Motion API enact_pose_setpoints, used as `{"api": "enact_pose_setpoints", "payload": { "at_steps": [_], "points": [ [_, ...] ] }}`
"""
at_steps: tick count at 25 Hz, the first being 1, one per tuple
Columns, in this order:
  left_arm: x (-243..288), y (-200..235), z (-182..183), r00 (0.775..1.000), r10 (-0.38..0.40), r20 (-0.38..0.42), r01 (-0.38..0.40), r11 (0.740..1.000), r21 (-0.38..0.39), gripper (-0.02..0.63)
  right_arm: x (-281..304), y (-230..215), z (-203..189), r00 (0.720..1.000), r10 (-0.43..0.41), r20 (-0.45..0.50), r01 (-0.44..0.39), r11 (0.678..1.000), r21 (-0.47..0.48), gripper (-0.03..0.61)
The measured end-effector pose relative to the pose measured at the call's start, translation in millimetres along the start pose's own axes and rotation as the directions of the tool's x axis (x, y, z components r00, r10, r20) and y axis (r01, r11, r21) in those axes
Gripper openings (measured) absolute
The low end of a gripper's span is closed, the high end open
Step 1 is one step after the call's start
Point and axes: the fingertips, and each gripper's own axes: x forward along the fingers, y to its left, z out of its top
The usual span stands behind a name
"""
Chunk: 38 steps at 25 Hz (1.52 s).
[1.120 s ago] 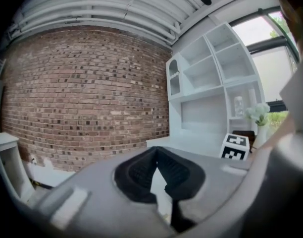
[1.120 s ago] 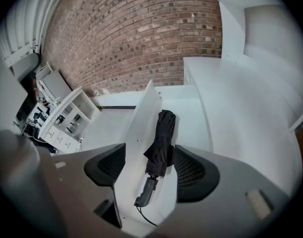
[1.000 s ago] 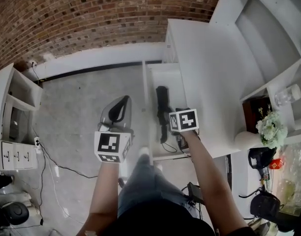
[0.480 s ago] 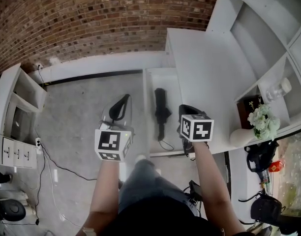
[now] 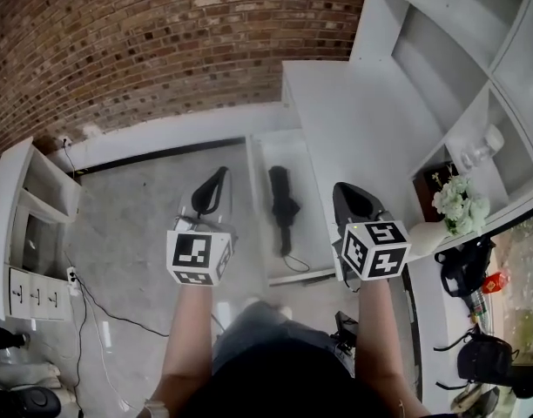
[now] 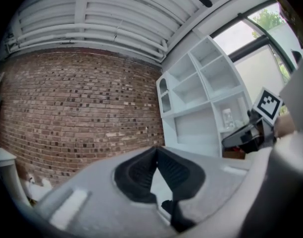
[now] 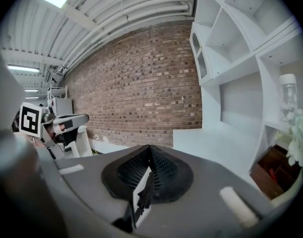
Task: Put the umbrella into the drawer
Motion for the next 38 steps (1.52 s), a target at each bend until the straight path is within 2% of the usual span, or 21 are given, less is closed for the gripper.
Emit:
{"api": "enact_pose_setpoints", "payload": {
  "at_steps": [2,6,12,19,22,27,38],
  "points": [
    [3.7,2.4,2.9,1.000,-0.015,0.002,0.015,1.000,0.007,-0.003,-7.6,-3.6,13.1,0.998,-0.038,0.056,0.039,0.999,-0.019,0.003],
    [8.2,7.6,8.1,0.999,-0.045,0.003,0.045,0.999,0.029,-0.003,-20.6,-0.8,36.9,0.982,-0.115,0.147,0.134,0.982,-0.130,0.003],
    [17.4,17.4,27.1,0.996,-0.075,0.048,0.072,0.996,0.056,-0.003,-27.8,22.4,64.2,0.973,-0.109,0.203,0.161,0.952,-0.261,0.003],
    [18.5,21.6,57.7,0.988,-0.099,0.120,0.087,0.991,0.099,-0.003,-43.2,31.0,103.4,0.941,-0.125,0.315,0.212,0.943,-0.258,0.003],
    [16.6,24.6,68.3,0.985,-0.102,0.141,0.085,0.989,0.121,-0.003,-49.6,30.3,115.8,0.924,-0.136,0.357,0.227,0.947,-0.228,0.003],
    [11.6,30.5,81.6,0.979,-0.095,0.180,0.073,0.990,0.124,-0.003,-53.4,26.6,119.7,0.918,-0.160,0.362,0.252,0.942,-0.221,0.003],
    [8.1,39.1,84.9,0.977,-0.078,0.199,0.054,0.991,0.124,-0.003,-69.0,27.4,126.1,0.903,-0.190,0.386,0.299,0.922,-0.247,0.003]
  ]
}}
